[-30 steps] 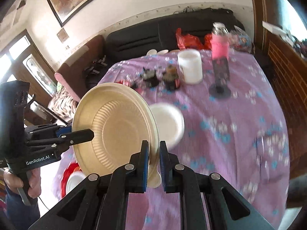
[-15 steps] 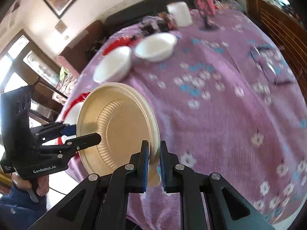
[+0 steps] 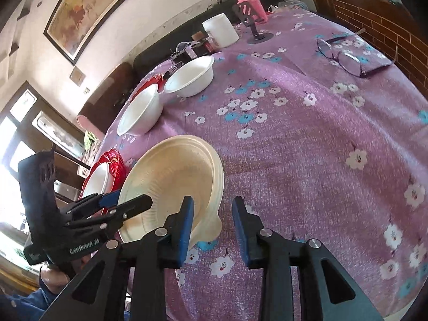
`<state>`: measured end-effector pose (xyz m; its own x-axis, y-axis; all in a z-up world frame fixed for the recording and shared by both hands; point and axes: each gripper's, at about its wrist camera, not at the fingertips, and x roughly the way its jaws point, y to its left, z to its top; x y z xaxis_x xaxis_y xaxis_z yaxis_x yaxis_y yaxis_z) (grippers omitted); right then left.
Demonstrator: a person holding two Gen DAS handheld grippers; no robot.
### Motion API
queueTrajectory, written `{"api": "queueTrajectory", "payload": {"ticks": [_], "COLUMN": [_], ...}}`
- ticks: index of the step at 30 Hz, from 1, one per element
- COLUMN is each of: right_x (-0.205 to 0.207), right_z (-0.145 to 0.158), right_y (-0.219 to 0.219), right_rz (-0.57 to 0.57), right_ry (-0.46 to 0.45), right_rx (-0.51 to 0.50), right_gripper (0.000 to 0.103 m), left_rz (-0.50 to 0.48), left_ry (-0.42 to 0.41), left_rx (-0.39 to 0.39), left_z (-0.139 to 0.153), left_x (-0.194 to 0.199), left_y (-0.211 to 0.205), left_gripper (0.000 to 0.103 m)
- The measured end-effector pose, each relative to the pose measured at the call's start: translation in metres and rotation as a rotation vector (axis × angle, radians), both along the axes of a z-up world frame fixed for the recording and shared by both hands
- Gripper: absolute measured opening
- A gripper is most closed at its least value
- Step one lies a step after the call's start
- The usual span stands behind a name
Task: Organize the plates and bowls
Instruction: 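Carry the tan bowl with the left tool toward the plate stack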
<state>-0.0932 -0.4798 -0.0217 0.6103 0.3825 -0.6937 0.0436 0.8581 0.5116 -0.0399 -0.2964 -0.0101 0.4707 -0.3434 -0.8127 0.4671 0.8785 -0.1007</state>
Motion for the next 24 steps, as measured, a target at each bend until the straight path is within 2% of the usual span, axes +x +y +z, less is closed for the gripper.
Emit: {"api": "queueTrajectory", "payload": {"ticks": [3, 4, 5, 6, 8, 13, 18, 24], "right_x": [0.003, 0.004, 0.003, 0.002, -0.001, -0.012, -0.017, -0.018], "right_z": [-0.005, -0.007, -0.008, -0.009, -0.008, -0.008, -0.001, 0.003], "right_y": [0.004, 0.006, 0.007, 0.008, 0.009, 0.006, 0.012, 0.018], "right_rz": [-0.003, -0.005, -0.006, -0.011, -0.032, -0.067, -0.061, -0.053], "right_ry": [0.007, 0.010, 0.008, 0.006, -0.009, -0.026, -0.046, -0.059], "right_rx": [0.000, -0.004, -0.001, 0.004, -0.001, 0.030, 0.006, 0.000], "right_gripper": [0.032, 0.032, 0.028, 0.022, 0.022, 0.021, 0.021, 0.021], "left_rz": [0.009, 0.003, 0.001, 0.003, 0.004, 0.000, 0.008, 0.022], "left_ry": [-0.034, -0.035, -0.039, -0.050, -0.077, -0.124, -0.196, -0.220], "left_rx": [0.022, 0.020, 0.019, 0.036, 0.046, 0.068, 0.096, 0.092], "left_z": [-0.003, -0.003, -0.003, -0.004, -0.004, -0.001, 0.005, 0.009], "left_x": [-0.001, -0.001, -0.001, -0.001, -0.004, -0.011, -0.020, -0.022], "left_y": [0.000, -0.001, -0.001, -0.003, -0.003, -0.007, -0.008, -0.003], "left_gripper": [0.058, 0.049, 0.033, 0.032, 0.027, 0.027, 0.027, 0.027]}}
